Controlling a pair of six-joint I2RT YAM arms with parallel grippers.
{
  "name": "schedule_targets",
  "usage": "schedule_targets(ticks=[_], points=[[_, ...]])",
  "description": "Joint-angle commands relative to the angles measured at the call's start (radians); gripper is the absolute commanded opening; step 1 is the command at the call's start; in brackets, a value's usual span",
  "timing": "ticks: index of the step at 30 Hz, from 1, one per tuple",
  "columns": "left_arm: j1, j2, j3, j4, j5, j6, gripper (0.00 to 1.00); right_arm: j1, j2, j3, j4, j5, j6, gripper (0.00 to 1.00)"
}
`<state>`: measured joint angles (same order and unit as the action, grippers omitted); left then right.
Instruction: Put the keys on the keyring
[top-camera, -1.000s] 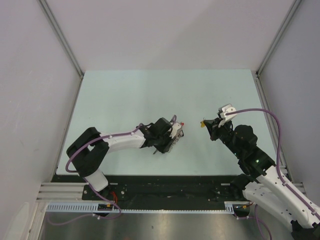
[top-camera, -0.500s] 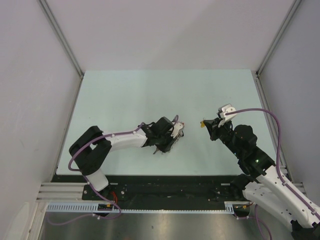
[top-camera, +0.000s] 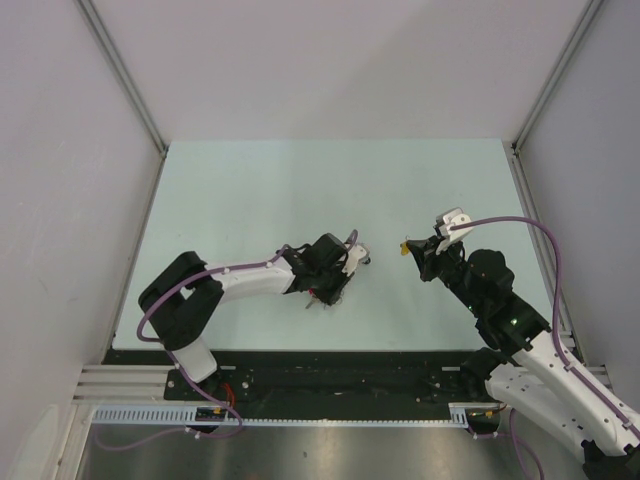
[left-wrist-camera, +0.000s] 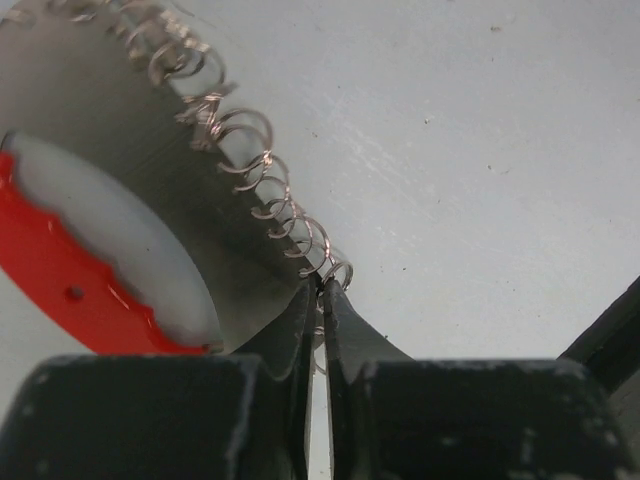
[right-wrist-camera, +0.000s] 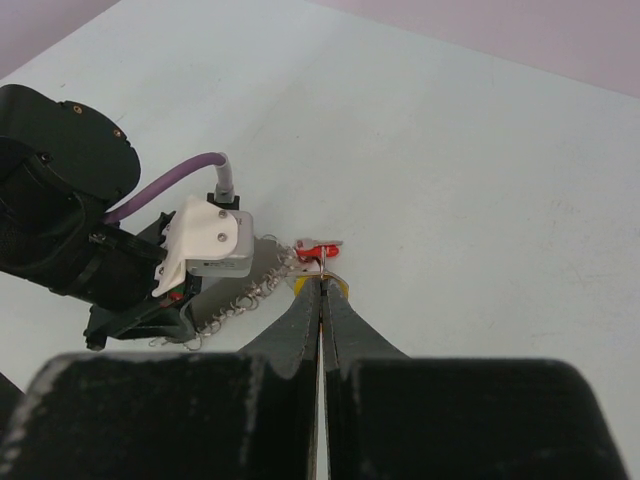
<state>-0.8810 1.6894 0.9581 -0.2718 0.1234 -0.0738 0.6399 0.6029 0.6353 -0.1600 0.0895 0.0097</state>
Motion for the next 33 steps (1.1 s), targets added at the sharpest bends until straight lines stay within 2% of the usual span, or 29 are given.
schedule_targets(ticks=[1, 8, 11, 16, 33], points=[[0.004, -0.037, 0.028, -0.044, -0.005, 0.019, 0.01, 0.001, -0.003, 0.000, 0.027, -0.004, 0.007, 0.00], [0.004, -0.099, 0.090, -0.161, -0.122, 0.060, 0.00, 0.003, -0.003, 0.000, 0.028, -0.004, 0.007, 0.00], [0.004, -0.105, 0.129, -0.210, -0.203, 0.071, 0.00, 0.003, -0.003, 0.000, 0.027, -0.004, 0.009, 0.00], [0.001, -0.091, 0.174, -0.251, -0.255, 0.127, 0.00, 0.003, -0.005, 0.000, 0.027, -0.004, 0.007, 0.00], [-0.081, 0.156, 0.379, -0.440, -0.386, 0.203, 0.00, 0.003, 0.000, 0.000, 0.025, -0.002, 0.006, 0.00]])
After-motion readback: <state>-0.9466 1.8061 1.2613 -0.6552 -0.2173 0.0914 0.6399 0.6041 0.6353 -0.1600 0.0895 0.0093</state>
